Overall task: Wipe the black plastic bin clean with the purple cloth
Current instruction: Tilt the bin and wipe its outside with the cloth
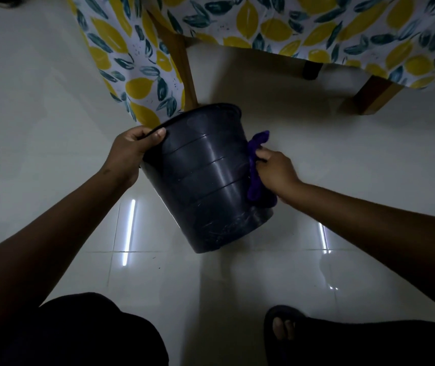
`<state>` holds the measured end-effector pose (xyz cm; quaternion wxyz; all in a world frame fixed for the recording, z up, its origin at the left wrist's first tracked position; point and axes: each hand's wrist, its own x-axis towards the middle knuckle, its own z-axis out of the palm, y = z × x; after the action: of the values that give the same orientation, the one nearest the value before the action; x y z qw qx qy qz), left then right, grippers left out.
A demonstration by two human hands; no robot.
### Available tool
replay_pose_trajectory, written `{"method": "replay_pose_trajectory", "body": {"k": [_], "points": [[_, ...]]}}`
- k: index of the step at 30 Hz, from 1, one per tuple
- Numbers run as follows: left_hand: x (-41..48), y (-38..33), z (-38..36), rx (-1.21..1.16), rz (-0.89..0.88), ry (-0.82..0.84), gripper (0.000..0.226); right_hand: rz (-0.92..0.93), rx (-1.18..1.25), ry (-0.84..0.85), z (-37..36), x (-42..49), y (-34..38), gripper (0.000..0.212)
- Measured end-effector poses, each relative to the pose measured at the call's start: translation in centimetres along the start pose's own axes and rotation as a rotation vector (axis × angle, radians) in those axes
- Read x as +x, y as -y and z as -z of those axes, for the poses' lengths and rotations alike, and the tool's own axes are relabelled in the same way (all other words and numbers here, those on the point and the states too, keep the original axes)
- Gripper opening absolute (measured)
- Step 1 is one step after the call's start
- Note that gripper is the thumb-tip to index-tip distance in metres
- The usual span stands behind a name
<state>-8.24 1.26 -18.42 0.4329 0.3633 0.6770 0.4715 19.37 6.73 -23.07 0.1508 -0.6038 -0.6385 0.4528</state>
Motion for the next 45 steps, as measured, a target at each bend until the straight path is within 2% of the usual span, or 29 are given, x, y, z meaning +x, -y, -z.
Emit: {"method": "replay_pose_trajectory", "body": {"k": [2,9,13,16,19,21,23,26,29,31,33,35,37,39,40,43,45], "points": [[0.0,0.0,-0.1,-0.005,0.000,-0.019,0.016,0.078,-0.059,-0.031,-0.6,-1.6,0.4,0.042],[0.0,-0.3,-0.9,0.007,-0.018,-0.053,0.011,0.527,-0.292,-0.092,-3.1,-5.2,1.7,0.043],[0.2,-0.3,-0.7,0.048,-0.028,-0.027,0.011,0.591,-0.590,-0.037,-4.0,-7.3,1.3,0.065],[0.5,-0.5,0.2,0.149,-0.075,0.019,0.011,0.727,-0.734,-0.041,-3.9,-8.4,1.0,0.070],[0.9,-1.4,0.8,0.363,-0.116,0.167,0.024,0.809,-0.696,-0.013,-4.1,-8.2,0.6,0.067],[1.1,-1.8,0.4,0.417,-0.105,0.202,0.025,0.794,-0.633,0.002,-4.1,-7.9,0.8,0.062],[0.8,-2.3,-0.4,0.341,-0.081,0.157,0.016,0.761,-0.544,-0.011,-4.1,-7.2,1.3,0.058],[0.9,-2.1,-0.9,0.254,-0.091,0.109,0.031,0.722,-0.381,-0.055,-3.8,-4.9,2.2,0.054],[0.6,-1.8,-1.0,0.240,-0.090,0.044,0.029,0.626,-0.165,-0.100,-2.9,-2.4,2.9,0.052],[0.5,-1.3,-0.8,0.200,-0.086,-0.004,0.024,0.496,-0.079,-0.068,-2.2,-1.1,2.8,0.053],[0.3,-0.9,-0.5,0.171,-0.086,-0.033,0.022,0.290,-0.013,0.013,-1.6,0.4,1.6,0.053],[0.1,-0.6,-0.4,0.149,-0.084,-0.046,0.020,0.074,0.104,0.072,-1.3,0.9,0.3,0.046],[-0.1,-0.4,-0.5,0.136,-0.094,-0.045,0.018,-0.044,0.091,0.051,-1.3,0.0,-0.4,0.035],[-0.2,-0.2,-0.6,0.138,-0.108,-0.050,0.016,0.000,-0.005,-0.008,-2.0,-2.3,-0.3,0.028],[-0.1,0.0,-0.5,0.137,-0.114,-0.057,0.016,0.095,-0.046,-0.039,-2.4,-3.9,0.2,0.026],[0.1,0.1,-0.3,0.143,-0.125,-0.065,0.016,0.399,-0.124,-0.087,-3.6,-7.3,1.7,0.032],[0.2,0.1,-0.2,0.150,-0.127,-0.052,0.016,0.477,-0.160,-0.091,-4.0,-7.6,1.7,0.039]]}}
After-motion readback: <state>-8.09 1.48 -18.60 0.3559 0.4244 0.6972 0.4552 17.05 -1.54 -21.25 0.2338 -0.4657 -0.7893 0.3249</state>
